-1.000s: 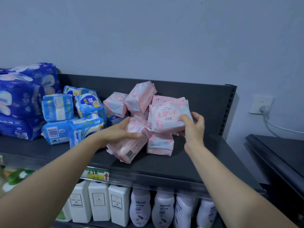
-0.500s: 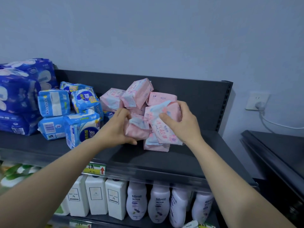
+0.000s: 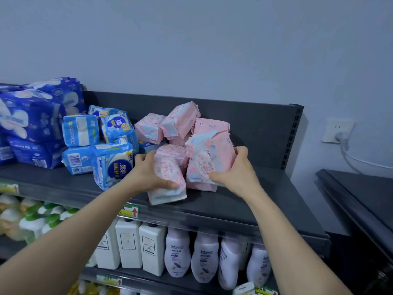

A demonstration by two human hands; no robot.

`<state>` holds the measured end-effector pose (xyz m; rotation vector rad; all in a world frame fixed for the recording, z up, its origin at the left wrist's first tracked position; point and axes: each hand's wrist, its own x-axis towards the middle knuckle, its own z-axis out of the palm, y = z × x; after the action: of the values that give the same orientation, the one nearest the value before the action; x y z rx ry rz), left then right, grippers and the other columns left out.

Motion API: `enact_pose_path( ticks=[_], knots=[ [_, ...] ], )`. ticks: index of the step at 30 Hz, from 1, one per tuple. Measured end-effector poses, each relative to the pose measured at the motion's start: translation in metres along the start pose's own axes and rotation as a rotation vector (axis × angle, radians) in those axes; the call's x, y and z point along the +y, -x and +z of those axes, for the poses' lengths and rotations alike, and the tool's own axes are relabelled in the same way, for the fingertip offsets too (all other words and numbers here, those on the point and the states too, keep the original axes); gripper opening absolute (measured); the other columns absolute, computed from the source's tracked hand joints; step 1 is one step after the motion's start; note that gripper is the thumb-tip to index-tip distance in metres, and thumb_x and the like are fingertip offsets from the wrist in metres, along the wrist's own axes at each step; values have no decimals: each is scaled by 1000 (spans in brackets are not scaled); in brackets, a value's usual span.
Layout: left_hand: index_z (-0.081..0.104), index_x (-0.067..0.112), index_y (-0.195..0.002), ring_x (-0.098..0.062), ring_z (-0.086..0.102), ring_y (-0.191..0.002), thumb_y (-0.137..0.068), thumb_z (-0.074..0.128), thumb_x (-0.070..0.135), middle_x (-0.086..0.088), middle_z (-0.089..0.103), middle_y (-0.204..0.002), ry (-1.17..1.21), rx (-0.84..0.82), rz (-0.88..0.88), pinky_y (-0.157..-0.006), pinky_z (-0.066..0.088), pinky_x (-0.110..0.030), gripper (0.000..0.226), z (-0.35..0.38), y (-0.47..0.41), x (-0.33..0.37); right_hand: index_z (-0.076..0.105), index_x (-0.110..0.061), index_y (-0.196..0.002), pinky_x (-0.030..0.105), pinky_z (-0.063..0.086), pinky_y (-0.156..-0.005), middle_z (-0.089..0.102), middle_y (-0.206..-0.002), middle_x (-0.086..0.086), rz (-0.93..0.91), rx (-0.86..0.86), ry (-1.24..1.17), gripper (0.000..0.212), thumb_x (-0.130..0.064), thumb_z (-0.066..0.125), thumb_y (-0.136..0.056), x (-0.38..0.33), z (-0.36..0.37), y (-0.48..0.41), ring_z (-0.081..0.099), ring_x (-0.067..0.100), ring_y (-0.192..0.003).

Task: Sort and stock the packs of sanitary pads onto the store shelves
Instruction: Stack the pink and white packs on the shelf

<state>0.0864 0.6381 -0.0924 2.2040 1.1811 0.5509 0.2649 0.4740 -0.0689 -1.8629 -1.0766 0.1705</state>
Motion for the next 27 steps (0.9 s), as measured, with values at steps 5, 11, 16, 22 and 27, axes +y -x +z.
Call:
enact_pose_path(
  ticks=[5, 11, 16, 22, 27],
  knots=[
    [11, 18, -150, -21, 36, -136, -47, 96, 28, -2, 39, -142, 327, -17, 41, -111, 34, -37, 134, 14, 12, -4, 41, -29, -115, 37, 50, -82, 50, -118, -5, -35, 136, -131, 67, -34, 83, -63, 7, 6, 16, 54, 17, -103],
    [31, 35, -139, -17, 56, -116, -41, 96, 14, 1, 53, -129, 633, -75, 68, -102, 46, -43, 119, 26, 27, 0, 45, -36, -134, 34, 48, -92, 52, -125, -9, -41, 156, -262, 81, -34, 82, -63, 18, 11, 37, 54, 12, -112],
    [36, 25, -130, -16, 61, -109, -54, 91, 1, 0, 59, -118, 768, 23, 113, -86, 53, -27, 97, 32, 48, 16, 37, -26, -137, 25, 47, -87, 52, -116, -14, 54, 258, -525, 86, -24, 87, -67, 23, -3, 55, 57, 9, -105],
    [54, 23, -118, -17, 65, -102, -50, 94, 15, 2, 62, -117, 809, -1, 83, -91, 53, -40, 80, 44, 71, 34, 46, -12, -126, 21, 54, -77, 62, -119, -1, 106, 425, -813, 71, -9, 86, -67, 30, -30, 83, 65, 9, -103],
    [61, 22, -124, -16, 71, -92, -67, 83, 3, 0, 71, -111, 924, -210, 115, -70, 57, -28, 63, 65, 91, 48, 59, -13, -111, 20, 54, -66, 70, -108, -2, 131, 565, -833, 46, -6, 82, -72, 36, -56, 118, 68, 12, -99]
  ],
)
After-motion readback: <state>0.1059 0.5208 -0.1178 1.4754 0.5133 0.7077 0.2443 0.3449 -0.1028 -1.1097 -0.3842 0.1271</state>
